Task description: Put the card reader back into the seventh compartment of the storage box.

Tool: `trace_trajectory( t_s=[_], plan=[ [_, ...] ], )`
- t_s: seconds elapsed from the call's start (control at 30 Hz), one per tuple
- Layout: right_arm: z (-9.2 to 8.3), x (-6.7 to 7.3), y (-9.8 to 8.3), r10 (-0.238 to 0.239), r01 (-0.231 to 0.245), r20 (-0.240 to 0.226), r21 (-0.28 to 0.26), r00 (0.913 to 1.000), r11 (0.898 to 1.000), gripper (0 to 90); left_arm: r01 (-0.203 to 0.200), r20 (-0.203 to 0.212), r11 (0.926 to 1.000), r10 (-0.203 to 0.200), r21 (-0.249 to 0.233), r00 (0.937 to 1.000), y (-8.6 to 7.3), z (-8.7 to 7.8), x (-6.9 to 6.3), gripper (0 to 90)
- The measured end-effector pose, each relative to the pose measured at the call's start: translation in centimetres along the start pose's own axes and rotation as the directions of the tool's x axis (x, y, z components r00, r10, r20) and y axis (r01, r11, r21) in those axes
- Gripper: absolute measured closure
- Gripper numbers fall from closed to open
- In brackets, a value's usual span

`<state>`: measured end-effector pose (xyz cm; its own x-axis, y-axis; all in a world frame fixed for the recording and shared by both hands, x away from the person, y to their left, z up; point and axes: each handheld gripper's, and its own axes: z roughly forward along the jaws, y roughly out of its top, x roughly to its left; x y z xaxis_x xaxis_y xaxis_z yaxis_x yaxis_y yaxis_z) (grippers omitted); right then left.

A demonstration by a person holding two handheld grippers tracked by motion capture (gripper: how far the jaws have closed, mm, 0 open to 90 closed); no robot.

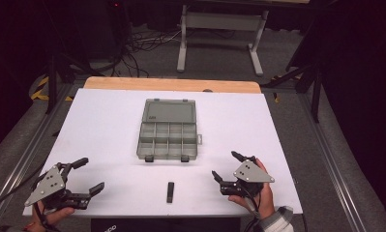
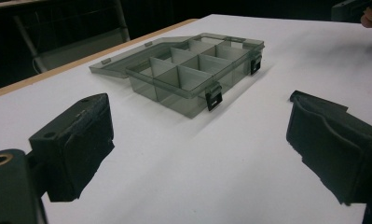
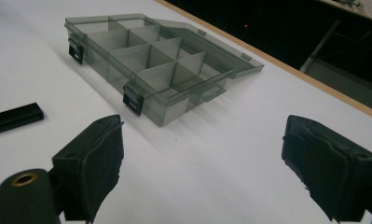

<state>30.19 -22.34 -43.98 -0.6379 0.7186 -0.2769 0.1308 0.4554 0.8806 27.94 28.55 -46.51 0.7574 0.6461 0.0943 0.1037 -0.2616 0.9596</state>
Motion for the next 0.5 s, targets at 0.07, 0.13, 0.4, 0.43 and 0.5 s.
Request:
trace_trajectory(
  t_s=[0.07, 0.13, 0.4, 0.43, 0.5],
  plan=[
    [0.3, 0.3, -0.1, -0.018, 0.018, -0.018, 0.013, 0.9997, 1.000, 14.0, -0.003, -0.001, 1.0000, 0.003, 0.008, 1.0000, -0.1, 0.2, -0.1, 8.0],
    [0.5, 0.5, -0.1, -0.028, 0.028, -0.033, 0.018, 0.9991, 0.999, 14.0, 0.000, 0.004, 1.0000, 0.000, 0.008, 1.0000, -0.2, 0.1, -0.2, 8.0],
    [1.0, 0.7, 0.6, -0.034, 0.038, -0.108, 0.037, 0.9936, 0.999, 15.7, -0.023, 0.021, 0.9988, 0.022, 0.044, 0.9995, -0.5, 0.5, -0.6, 7.5],
    [1.1, 0.9, 0.8, -0.037, 0.042, -0.124, 0.035, 0.9915, 0.998, 16.5, -0.025, 0.025, 0.9986, 0.024, 0.047, 0.9994, -0.5, 0.6, -0.7, 7.4],
    [1.4, 1.2, 1.2, -0.048, 0.058, -0.164, 0.053, 0.9853, 0.997, 17.1, -0.030, 0.030, 0.9983, 0.029, 0.049, 0.9991, -0.5, 0.7, -0.7, 7.3]
  ],
)
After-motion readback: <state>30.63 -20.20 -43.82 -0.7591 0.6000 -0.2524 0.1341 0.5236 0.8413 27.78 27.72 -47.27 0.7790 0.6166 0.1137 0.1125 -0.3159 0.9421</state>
